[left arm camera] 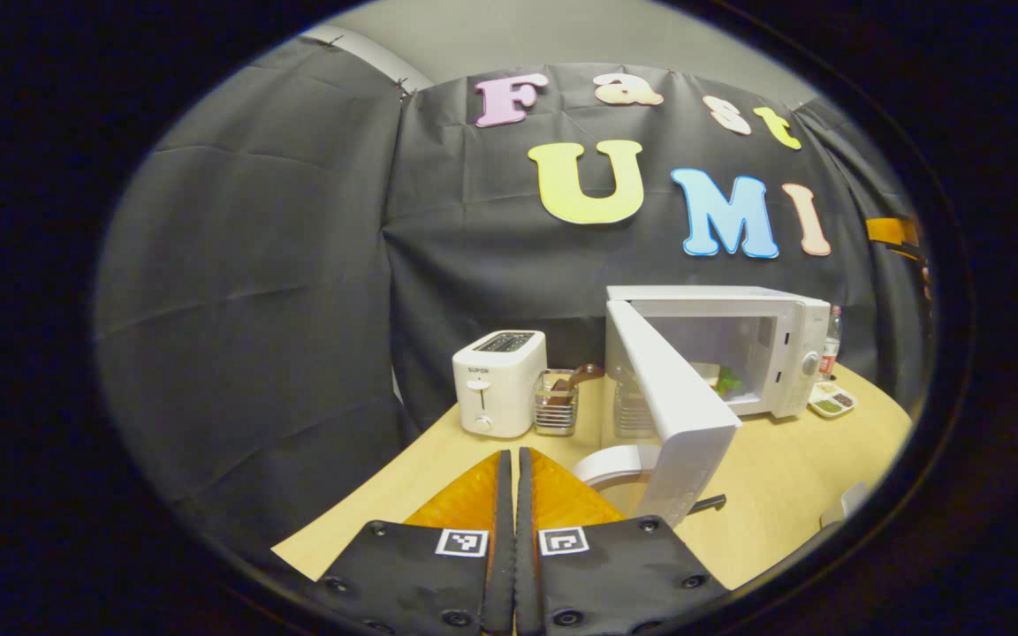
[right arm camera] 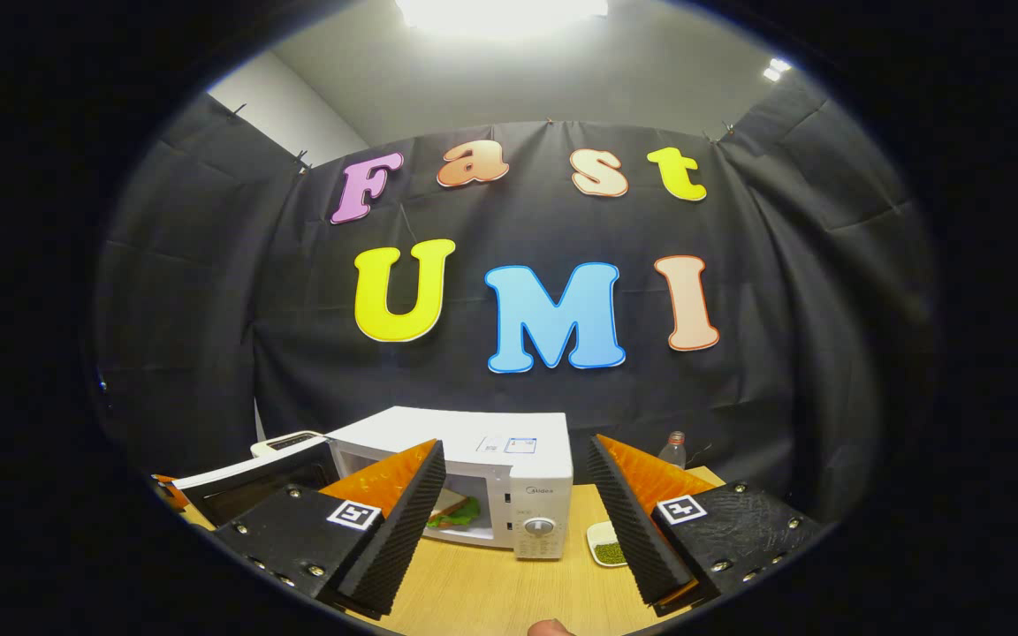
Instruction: Open the microwave oven with the left hand, put the food in, and close the microwave oven.
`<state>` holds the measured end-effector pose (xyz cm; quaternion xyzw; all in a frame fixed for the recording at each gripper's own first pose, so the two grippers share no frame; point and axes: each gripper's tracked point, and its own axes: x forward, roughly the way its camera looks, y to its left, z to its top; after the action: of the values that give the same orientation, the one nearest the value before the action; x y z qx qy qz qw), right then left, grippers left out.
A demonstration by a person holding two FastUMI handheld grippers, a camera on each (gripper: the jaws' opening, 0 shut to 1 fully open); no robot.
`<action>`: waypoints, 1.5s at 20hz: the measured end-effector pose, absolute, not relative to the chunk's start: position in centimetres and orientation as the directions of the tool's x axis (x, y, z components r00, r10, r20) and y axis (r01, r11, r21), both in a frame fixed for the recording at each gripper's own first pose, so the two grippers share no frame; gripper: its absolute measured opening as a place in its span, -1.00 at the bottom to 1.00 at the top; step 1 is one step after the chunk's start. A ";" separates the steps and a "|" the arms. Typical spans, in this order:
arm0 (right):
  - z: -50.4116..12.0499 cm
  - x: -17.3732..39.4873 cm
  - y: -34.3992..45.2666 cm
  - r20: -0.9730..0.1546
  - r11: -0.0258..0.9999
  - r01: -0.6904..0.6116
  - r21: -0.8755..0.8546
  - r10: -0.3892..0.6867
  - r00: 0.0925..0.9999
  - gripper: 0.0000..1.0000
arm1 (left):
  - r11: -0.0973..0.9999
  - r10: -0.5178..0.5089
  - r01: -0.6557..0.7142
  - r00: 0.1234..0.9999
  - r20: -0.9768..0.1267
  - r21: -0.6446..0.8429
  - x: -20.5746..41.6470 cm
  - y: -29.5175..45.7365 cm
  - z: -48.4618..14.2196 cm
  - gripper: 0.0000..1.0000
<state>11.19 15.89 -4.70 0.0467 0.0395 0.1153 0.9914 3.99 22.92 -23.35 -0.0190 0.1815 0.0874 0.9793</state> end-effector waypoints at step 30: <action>-5.4 9.9 6.9 -0.111 0.997 0.033 0.077 -0.024 0.994 0.95 | 0.912 -0.408 0.397 0.853 -0.326 -0.104 16.1 -0.7 -22.6 -0.86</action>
<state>9.93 6.86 -5.41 0.0391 0.0548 -0.0142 0.9976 16.09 -0.69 -22.60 -0.0164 0.1732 -0.2091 0.9623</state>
